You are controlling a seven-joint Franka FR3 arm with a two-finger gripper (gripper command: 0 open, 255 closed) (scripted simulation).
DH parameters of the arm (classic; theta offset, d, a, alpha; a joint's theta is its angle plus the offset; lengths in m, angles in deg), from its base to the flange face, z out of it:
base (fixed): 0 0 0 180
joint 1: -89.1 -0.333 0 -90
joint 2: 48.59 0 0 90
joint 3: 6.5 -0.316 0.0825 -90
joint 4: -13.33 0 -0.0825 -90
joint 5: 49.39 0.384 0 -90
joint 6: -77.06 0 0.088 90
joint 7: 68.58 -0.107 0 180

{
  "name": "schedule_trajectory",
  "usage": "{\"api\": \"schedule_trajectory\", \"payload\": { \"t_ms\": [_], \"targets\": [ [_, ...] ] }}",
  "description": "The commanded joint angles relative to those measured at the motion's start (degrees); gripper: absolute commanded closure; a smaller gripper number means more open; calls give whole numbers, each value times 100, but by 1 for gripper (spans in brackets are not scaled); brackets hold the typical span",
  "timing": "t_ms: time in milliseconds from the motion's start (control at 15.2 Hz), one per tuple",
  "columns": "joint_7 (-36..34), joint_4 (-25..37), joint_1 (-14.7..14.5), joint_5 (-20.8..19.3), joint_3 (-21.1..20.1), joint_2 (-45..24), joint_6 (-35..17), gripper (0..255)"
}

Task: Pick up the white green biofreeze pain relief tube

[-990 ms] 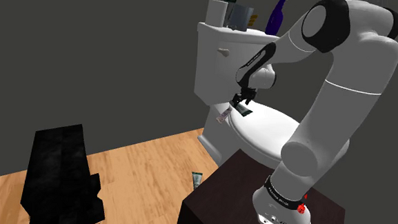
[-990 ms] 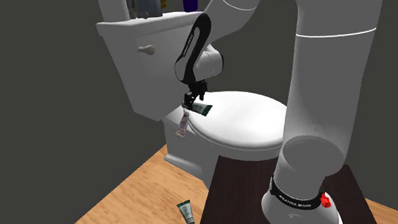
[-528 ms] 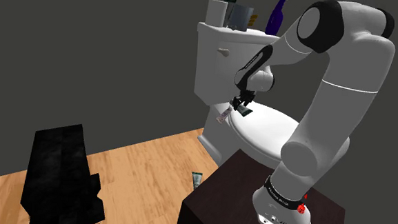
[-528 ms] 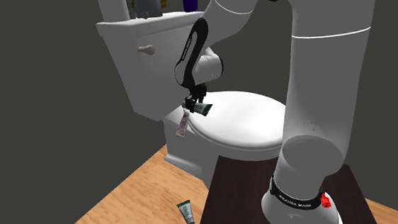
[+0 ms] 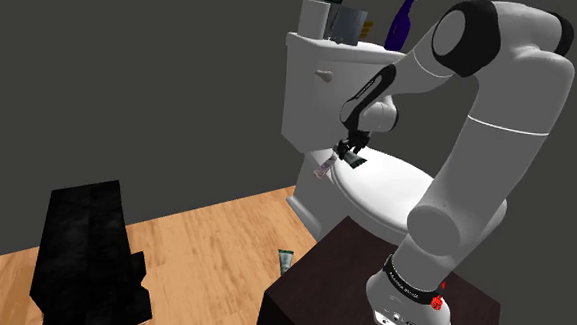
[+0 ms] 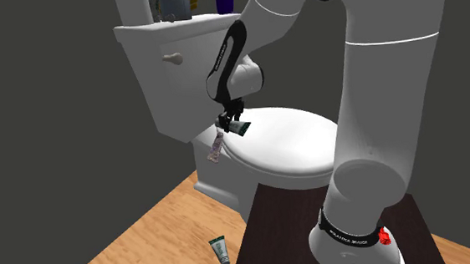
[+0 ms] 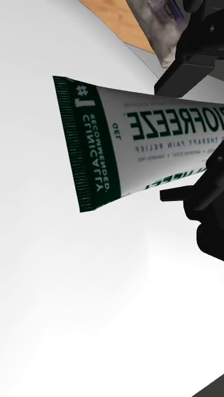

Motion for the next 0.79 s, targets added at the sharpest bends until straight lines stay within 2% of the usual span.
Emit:
{"api": "schedule_trajectory", "payload": {
  "t_ms": [0, 726],
  "targets": [
    [-73, 11, -28, -109, 44, 111, 112, 255],
    [-507, 193, -108, -754, 168, 872, 981, 255]
  ]
}}
